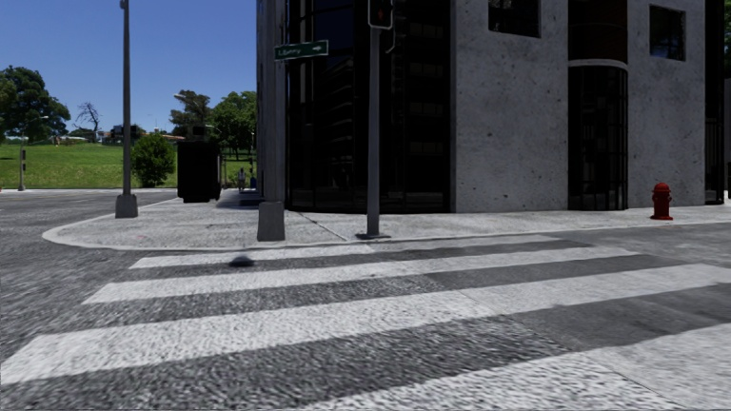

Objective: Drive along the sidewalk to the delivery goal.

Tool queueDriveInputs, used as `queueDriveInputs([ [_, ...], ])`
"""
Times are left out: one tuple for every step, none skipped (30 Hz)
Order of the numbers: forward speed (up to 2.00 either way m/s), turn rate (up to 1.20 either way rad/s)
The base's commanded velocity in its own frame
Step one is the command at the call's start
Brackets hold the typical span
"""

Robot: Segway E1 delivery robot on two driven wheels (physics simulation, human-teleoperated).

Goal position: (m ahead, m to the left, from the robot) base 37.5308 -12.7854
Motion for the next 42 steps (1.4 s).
queueDriveInputs([
  [1.41,0.0],
  [1.41,0.0],
  [1.41,0.0],
  [1.41,0.0],
  [1.41,0.0],
  [1.41,0.0],
  [1.41,0.0],
  [1.41,0.0],
  [1.41,0.0],
  [1.4,0.0],
  [1.4,0.0],
  [1.4,0.0],
  [1.4,0.0],
  [1.4,0.0],
  [1.39,0.0],
  [1.36,0.0],
  [1.35,0.0],
  [1.34,0.0],
  [1.34,0.0],
  [1.34,0.0],
  [1.33,0.0],
  [1.33,0.0],
  [1.31,0.0],
  [1.28,-1.2],
  [1.28,-1.2],
  [1.28,-1.2],
  [1.28,-1.2],
  [1.28,-1.2],
  [1.28,-1.2],
  [1.28,-1.2],
  [1.28,-1.2],
  [1.27,-0.79],
  [1.27,-0.01],
  [1.27,0.0],
  [1.27,0.0],
  [1.27,0.0],
  [1.27,0.0],
  [1.27,0.0],
  [1.27,0.0],
  [1.27,0.0],
  [1.27,0.0],
  [1.27,0.0],
])
